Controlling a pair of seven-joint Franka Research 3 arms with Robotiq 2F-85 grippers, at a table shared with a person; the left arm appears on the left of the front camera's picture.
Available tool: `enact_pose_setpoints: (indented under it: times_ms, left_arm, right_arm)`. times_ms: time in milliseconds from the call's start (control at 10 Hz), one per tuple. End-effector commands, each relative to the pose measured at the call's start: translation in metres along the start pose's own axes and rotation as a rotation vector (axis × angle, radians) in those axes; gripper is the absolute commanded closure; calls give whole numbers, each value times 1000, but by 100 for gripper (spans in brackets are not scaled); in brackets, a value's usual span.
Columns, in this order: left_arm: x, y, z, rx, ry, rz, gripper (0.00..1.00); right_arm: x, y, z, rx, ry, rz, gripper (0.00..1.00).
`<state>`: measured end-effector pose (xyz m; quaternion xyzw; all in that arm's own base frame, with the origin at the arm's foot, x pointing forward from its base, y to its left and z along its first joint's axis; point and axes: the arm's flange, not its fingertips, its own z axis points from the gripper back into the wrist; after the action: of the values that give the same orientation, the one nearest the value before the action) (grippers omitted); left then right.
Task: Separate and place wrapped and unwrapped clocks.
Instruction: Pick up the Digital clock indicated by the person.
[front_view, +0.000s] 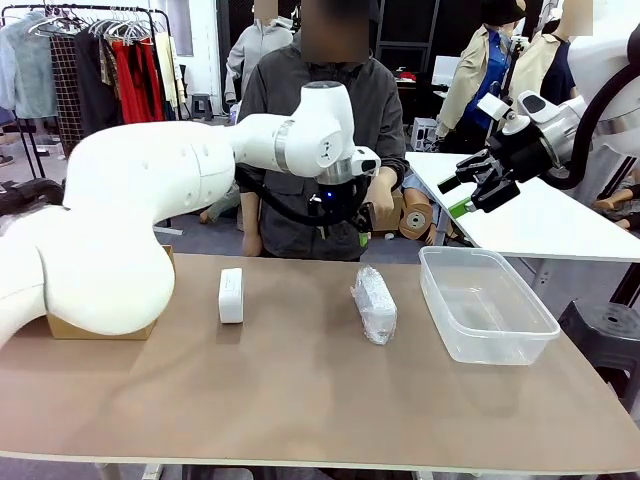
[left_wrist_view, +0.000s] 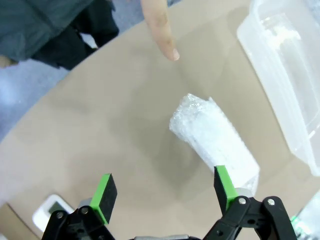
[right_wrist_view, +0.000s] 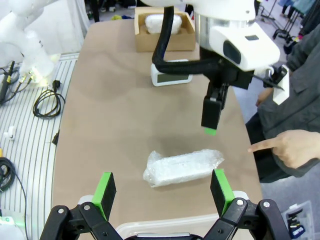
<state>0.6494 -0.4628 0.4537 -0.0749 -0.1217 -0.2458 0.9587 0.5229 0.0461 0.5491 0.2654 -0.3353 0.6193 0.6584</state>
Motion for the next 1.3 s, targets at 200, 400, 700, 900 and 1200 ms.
enact_pose_setpoints:
  times_ms: [200, 400, 700, 900, 1200]
  left_arm:
    - [38, -43, -18, 210, 26, 366, 0]
    - [42, -65, -43, 269, 65, 497, 0]
    - [46, -78, -61, 142, -39, 447, 0]
    - [46, -78, -62, 80, -99, 436, 0]
    - [47, -78, -82, 0, -48, 480, 0]
  right_arm:
    - [2, 0, 1, 1, 0, 4, 0]
    - [2, 0, 1, 1, 0, 4, 0]
    - [2, 0, 1, 1, 0, 4, 0]
    - [2, 0, 1, 1, 0, 4, 0]
    - [2, 0, 1, 1, 0, 4, 0]
